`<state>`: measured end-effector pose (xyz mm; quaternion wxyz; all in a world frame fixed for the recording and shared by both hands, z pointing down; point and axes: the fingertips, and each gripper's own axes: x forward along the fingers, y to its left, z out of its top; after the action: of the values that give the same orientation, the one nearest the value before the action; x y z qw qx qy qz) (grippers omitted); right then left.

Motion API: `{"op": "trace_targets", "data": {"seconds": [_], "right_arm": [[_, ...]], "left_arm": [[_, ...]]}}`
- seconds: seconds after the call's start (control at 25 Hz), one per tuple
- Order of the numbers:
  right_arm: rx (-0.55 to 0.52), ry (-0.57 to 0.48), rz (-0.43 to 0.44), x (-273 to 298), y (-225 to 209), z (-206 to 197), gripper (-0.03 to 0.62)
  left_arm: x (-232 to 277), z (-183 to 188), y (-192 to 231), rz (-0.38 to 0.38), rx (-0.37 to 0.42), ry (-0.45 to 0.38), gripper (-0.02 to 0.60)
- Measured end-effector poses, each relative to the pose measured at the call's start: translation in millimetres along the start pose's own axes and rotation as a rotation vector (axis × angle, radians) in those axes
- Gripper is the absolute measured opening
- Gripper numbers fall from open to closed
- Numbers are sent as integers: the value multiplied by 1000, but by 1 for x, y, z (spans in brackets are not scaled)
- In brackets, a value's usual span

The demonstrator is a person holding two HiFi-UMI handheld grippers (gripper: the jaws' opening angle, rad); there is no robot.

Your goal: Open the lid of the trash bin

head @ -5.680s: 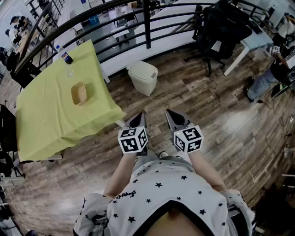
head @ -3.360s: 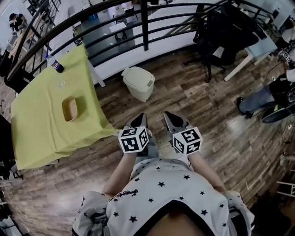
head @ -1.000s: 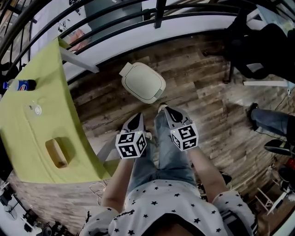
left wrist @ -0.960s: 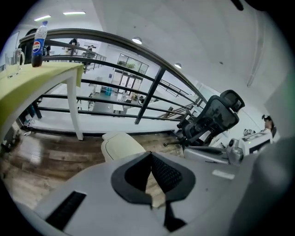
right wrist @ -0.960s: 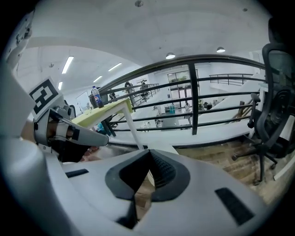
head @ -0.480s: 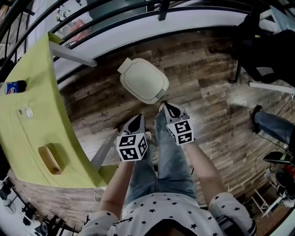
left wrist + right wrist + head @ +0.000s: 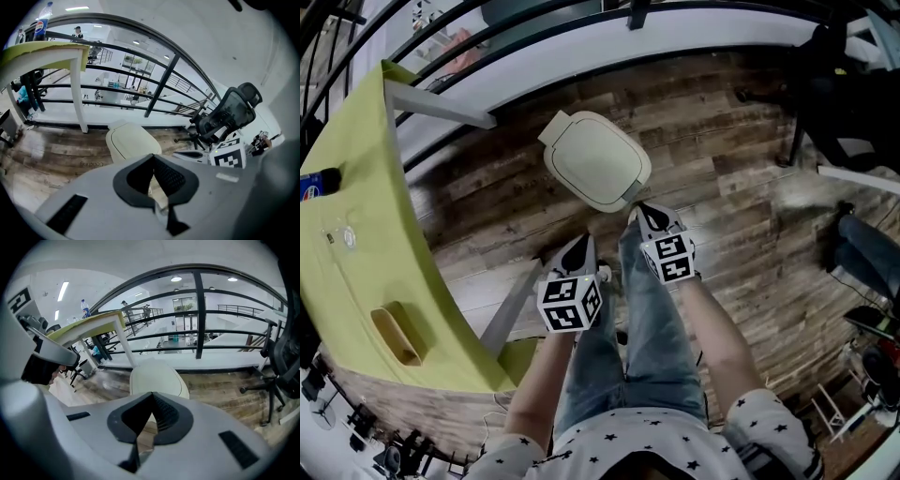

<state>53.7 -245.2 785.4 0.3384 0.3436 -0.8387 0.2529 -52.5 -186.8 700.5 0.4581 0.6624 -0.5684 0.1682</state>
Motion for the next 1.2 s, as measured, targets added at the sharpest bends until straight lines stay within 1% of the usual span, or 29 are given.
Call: {"op": "trace_targets", "data": {"seconds": [0.24, 0.52, 0.72, 1.2], "right_arm": [[-24, 43, 0, 29, -10, -20, -6], [-24, 94, 2, 55, -16, -40, -6], [-30, 129, -2, 71, -22, -52, -6], [-60, 162, -9, 98, -32, -68, -6]], "left_arm": [[16, -10, 13, 15, -19, 10, 11], [38, -22, 27, 21, -22, 18, 11], [49, -27, 36, 31, -40, 26, 11], [64, -39, 50, 51, -64, 38, 11]]}}
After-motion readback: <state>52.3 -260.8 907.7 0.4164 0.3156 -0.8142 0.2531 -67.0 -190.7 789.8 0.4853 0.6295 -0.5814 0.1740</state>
